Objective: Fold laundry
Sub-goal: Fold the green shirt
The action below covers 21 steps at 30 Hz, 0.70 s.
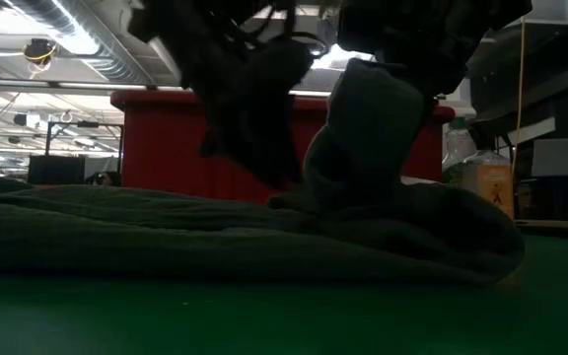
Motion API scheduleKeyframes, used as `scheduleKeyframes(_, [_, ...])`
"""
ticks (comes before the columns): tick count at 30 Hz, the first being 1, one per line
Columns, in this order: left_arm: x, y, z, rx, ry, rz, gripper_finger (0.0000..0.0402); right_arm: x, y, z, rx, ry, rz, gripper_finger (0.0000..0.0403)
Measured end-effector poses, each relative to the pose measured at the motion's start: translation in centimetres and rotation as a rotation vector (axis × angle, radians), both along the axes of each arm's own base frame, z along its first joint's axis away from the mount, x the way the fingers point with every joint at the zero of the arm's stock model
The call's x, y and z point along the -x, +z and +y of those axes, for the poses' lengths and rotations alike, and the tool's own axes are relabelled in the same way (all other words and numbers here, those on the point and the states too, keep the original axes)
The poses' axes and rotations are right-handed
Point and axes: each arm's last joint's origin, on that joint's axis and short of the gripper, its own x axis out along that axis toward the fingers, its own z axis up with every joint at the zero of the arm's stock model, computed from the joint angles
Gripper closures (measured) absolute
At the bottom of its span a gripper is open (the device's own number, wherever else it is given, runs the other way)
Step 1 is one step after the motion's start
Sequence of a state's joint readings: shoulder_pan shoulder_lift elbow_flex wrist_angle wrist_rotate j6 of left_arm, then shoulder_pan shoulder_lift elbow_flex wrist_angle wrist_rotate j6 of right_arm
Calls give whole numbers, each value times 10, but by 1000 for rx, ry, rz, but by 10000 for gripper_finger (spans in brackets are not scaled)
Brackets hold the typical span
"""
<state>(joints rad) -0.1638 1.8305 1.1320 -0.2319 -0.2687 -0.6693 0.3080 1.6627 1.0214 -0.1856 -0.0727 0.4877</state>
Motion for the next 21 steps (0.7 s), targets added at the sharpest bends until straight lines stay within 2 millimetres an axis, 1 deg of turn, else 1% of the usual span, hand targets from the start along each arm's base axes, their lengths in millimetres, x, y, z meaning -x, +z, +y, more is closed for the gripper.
scheduleKeyframes(6, [-7,-9,5,6,13,-17,236,0,0,0,0,0,-1,403])
scheduleKeyframes(10, [-9,-9,6,10,-7,-28,238,0,0,0,2,-2,-2,403])
scheduleKeyframes(12, [-9,-10,6,26,-27,-27,245,0,0,0,7,-6,-3,403])
scheduleKeyframes(14, [-9,-9,5,35,-37,-28,264,0,0,0,8,-7,-4,403])
scheduleKeyframes(16, [-9,-10,4,31,-50,-26,291,0,0,-1,16,-16,-7,403])
scheduleKeyframes(21, [-12,-6,-1,55,-91,-68,380,-1,0,-2,43,-43,-19,403])
